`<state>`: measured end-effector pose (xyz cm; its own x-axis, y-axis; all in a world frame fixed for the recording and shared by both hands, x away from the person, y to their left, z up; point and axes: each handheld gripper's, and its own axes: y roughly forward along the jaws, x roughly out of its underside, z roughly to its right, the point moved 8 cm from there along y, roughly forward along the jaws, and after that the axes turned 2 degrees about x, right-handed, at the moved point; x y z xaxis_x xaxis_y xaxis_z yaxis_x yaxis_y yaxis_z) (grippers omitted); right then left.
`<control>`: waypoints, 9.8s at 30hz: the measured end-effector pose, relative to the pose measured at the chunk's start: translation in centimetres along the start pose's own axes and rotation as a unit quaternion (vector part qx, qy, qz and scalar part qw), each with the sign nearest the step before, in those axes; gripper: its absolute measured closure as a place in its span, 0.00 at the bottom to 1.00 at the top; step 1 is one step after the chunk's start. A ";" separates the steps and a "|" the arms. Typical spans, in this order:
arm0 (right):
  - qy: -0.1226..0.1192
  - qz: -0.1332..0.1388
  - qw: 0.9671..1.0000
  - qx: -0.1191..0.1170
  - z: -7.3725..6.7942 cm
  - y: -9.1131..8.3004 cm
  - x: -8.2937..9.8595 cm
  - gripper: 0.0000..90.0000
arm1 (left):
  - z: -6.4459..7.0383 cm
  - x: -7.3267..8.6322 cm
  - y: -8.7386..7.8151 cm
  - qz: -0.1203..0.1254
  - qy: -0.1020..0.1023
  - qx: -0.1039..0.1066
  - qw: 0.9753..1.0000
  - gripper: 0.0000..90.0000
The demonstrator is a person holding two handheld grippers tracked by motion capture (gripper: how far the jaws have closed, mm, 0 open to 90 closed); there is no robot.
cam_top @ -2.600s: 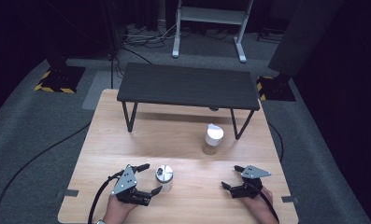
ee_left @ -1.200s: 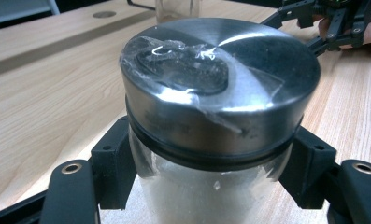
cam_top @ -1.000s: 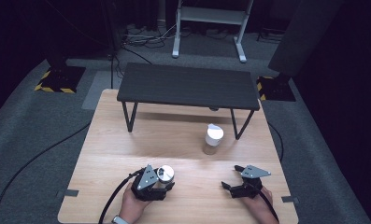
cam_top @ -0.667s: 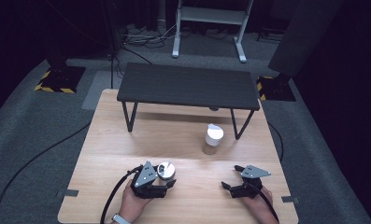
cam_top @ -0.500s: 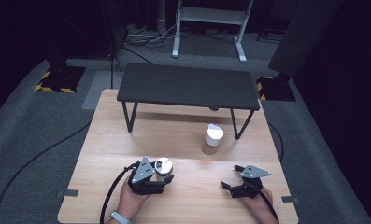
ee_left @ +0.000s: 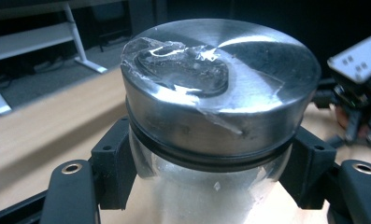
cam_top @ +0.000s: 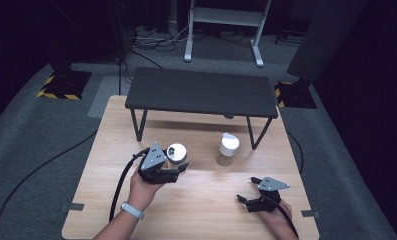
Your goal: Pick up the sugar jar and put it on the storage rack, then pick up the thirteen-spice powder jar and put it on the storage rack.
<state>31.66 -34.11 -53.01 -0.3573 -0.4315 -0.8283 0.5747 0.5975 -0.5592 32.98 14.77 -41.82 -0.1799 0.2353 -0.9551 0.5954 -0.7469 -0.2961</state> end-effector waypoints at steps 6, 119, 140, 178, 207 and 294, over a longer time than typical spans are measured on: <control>0.000 0.000 1.000 0.000 0.0 0.0 0.0 0.06 | -1.7 -3.2 0.7 0.010 0.013 -0.016 1.000 0.34; -0.001 0.001 1.000 -0.001 0.0 0.0 0.0 0.06 | -1.2 7.2 3.5 -0.089 -0.014 -0.130 0.987 0.01; 0.000 0.001 1.000 0.001 -0.1 0.0 0.0 0.06 | -1.0 10.7 5.8 -0.135 -0.063 -0.107 0.983 0.01; 0.001 0.001 1.000 0.002 -0.1 0.1 0.0 0.06 | -0.8 10.6 5.9 -0.135 -0.076 -0.134 0.979 0.01; 0.001 0.001 1.000 0.002 -0.1 0.0 0.0 0.06 | -0.8 10.6 5.9 -0.135 -0.076 -0.135 0.979 0.01; -0.001 -0.009 1.000 -0.022 0.5 -0.3 -0.3 0.04 | -0.8 10.6 5.9 -0.135 -0.076 -0.135 0.979 0.01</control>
<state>31.93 -34.47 -52.61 -0.3660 -0.4431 -0.8183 0.5347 0.6196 -0.5746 35.18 13.37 -53.72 -0.4617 0.2908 -0.8380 0.6912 -0.4741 -0.5454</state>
